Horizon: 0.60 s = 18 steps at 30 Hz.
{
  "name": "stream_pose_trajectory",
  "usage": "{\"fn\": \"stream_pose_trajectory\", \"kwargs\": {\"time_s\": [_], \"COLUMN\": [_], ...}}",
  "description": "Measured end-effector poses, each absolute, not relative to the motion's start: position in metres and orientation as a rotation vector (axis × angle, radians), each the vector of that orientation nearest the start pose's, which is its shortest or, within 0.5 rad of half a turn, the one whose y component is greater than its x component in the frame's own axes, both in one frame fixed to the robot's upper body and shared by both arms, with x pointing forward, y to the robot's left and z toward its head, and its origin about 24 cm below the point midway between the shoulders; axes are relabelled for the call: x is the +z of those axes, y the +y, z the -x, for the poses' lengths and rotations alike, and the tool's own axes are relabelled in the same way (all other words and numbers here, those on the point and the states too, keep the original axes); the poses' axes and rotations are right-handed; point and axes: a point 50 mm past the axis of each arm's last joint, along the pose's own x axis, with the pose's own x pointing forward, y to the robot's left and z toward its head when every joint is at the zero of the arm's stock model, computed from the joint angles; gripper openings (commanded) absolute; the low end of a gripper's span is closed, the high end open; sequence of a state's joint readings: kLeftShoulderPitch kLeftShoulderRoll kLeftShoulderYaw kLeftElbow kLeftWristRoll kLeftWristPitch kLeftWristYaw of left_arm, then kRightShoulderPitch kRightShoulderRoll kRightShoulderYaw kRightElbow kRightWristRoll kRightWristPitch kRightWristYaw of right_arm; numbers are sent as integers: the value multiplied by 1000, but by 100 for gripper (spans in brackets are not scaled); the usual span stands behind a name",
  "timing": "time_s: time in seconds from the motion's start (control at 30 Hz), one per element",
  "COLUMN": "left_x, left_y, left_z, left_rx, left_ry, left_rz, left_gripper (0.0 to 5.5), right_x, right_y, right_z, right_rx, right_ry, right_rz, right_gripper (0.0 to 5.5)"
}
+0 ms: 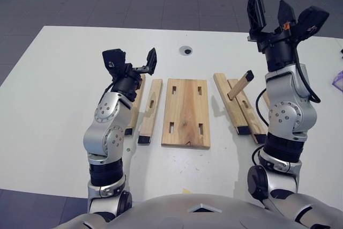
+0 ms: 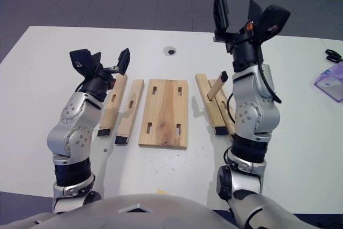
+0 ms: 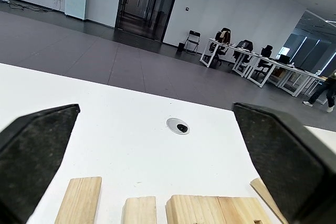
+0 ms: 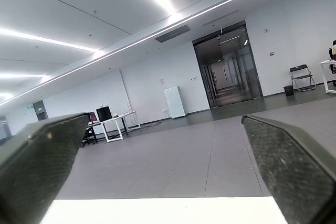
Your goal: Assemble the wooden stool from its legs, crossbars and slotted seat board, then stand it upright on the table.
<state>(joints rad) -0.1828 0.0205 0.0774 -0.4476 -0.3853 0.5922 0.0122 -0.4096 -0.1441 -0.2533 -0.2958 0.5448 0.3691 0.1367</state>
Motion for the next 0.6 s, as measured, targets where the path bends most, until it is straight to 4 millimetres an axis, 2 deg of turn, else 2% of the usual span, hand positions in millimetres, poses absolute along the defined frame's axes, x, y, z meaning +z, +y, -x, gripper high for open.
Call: {"fn": "stream_pose_trajectory", "kwargs": {"time_s": [0.1,0.23,0.3,0.37,0.47,0.6], "left_x": [136,136,136,136,136,136], "left_y": [138,138,138,138,138,137], "left_z": [-267,-267,-267,-267,-267,-267], "left_rx": [-176,-176,-177,-176,-175,-182], "left_ry": [-33,-33,-33,-33,-33,-31], "left_rz": [304,304,304,303,303,303], "left_gripper": [540,540,540,540,540,540], "right_x": [179,124,96,81,87,117], "right_y": [-175,-177,-171,-175,-192,-185], "right_z": [-293,-293,-289,-287,-292,-300], "right_rx": [256,233,264,229,156,209], "right_ry": [-334,-116,14,96,71,-68], "right_rz": [-336,-295,-214,-131,-108,-156], "right_gripper": [539,539,539,539,539,539]}}
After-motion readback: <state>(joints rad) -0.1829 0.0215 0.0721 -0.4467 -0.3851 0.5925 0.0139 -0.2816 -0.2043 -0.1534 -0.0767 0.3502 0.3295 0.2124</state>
